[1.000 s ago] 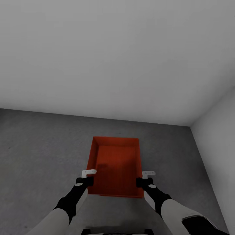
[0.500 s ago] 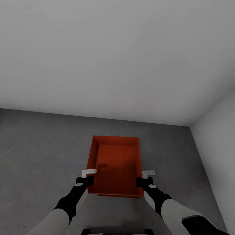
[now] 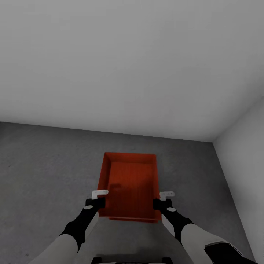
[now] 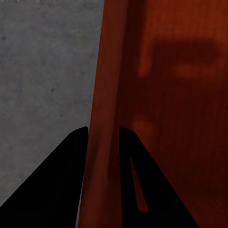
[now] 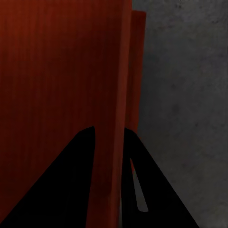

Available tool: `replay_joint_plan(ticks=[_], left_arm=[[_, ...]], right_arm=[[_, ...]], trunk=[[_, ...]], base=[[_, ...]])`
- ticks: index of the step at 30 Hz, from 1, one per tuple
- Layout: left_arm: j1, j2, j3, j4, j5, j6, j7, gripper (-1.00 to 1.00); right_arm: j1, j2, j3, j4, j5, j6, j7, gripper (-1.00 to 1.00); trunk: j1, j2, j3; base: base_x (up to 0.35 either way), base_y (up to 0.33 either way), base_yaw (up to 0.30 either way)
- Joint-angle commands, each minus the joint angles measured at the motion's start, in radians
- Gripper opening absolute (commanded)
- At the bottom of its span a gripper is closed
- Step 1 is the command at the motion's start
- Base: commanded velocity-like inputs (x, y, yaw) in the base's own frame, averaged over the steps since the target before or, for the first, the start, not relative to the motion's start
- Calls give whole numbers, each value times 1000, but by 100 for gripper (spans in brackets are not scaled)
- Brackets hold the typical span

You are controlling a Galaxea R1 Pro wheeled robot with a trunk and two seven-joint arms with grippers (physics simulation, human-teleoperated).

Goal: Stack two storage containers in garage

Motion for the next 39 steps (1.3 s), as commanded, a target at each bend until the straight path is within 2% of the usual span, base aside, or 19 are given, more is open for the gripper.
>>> replay_joint_plan(ticks=[1, 22, 39], left_arm=[[0, -1, 12, 0, 68, 8, 56, -100], [0, 1, 12, -2, 68, 8, 56, -100], [0, 1, 12, -2, 68, 8, 56, -100]], right_arm=[[-1, 0, -40, -3, 1, -18, -75, -100], [-1, 0, -40, -3, 1, -18, -76, -100], [-1, 0, -40, -2, 1, -18, -75, -100]], trunk=[[0, -1, -1], [0, -1, -1], [0, -1, -1]], base=[[0, -15, 0], [-28, -62, 0], [-5, -7, 0]])
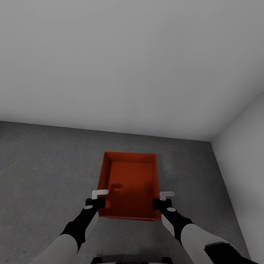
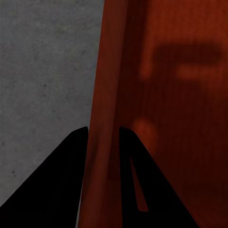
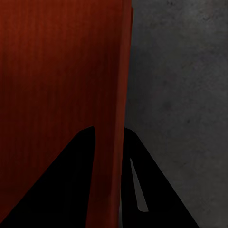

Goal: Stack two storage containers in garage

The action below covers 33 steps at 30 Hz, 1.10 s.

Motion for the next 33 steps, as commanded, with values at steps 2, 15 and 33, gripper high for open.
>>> replay_joint_plan(ticks=[2, 15, 33], left_arm=[[0, 0, 13, 1, 68, 8, 57, -100], [0, 0, 12, 4, 68, 7, 56, -100], [0, -6, 10, 9, 67, 7, 57, -100]], right_arm=[[-1, 0, -38, -3, 2, -13, -76, -100], [-1, 0, -38, -4, 2, -13, -76, -100], [-1, -1, -38, -4, 3, -13, -76, -100]], trunk=[[0, -1, -1], [0, -1, -1], [0, -1, -1]], base=[[0, 0, 0], [0, 0, 0], [0, 0, 0]])
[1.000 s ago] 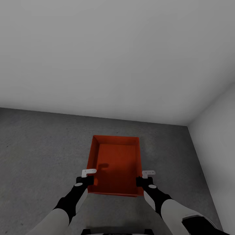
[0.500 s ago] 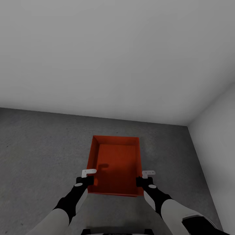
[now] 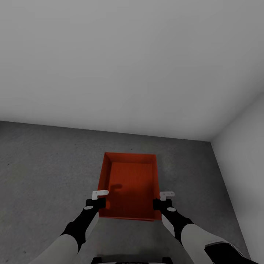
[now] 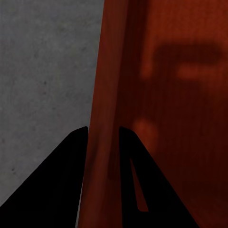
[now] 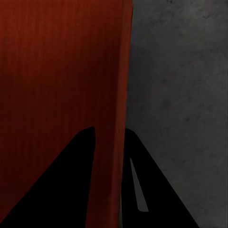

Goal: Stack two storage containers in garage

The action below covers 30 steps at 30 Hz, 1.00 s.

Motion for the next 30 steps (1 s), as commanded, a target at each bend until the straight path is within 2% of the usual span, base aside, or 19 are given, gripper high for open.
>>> replay_joint_plan(ticks=[1, 20, 30], left_arm=[[0, -2, 12, 0, 62, 8, 49, -100], [0, -4, 11, -18, 59, 9, 47, -100], [0, -2, 12, -21, 58, 11, 47, -100]], right_arm=[[-1, 1, -42, -2, 1, -26, -74, -100], [-1, 1, -42, -4, 1, -27, -76, -100], [-1, 0, -42, -5, 1, -27, -76, -100]], trunk=[[0, -1, -1], [0, -1, -1], [38, -71, -32]], base=[[0, 0, 0], [0, 0, 0], [0, 0, 0]])
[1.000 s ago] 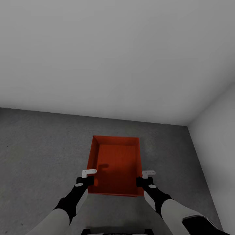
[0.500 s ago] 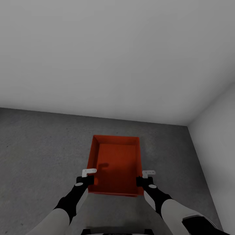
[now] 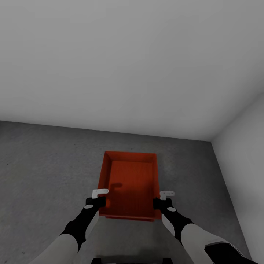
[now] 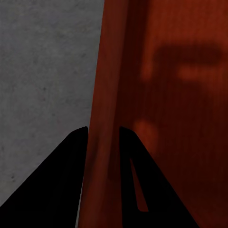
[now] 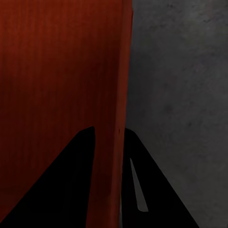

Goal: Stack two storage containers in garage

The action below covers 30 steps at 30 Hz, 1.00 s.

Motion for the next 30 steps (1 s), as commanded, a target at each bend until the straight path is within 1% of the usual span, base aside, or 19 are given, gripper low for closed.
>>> replay_joint_plan(ticks=[1, 30], left_arm=[[0, -1, 11, 0, 71, 8, 48, -100], [0, 0, 11, 2, 70, 9, 48, -100]], right_arm=[[0, 0, -33, -4, 3, -6, -80, -100], [0, 0, -33, -4, 3, -6, -80, -100]], trunk=[[4, -8, -4], [115, -211, -95]], base=[[0, 0, 0], [0, 0, 0]])
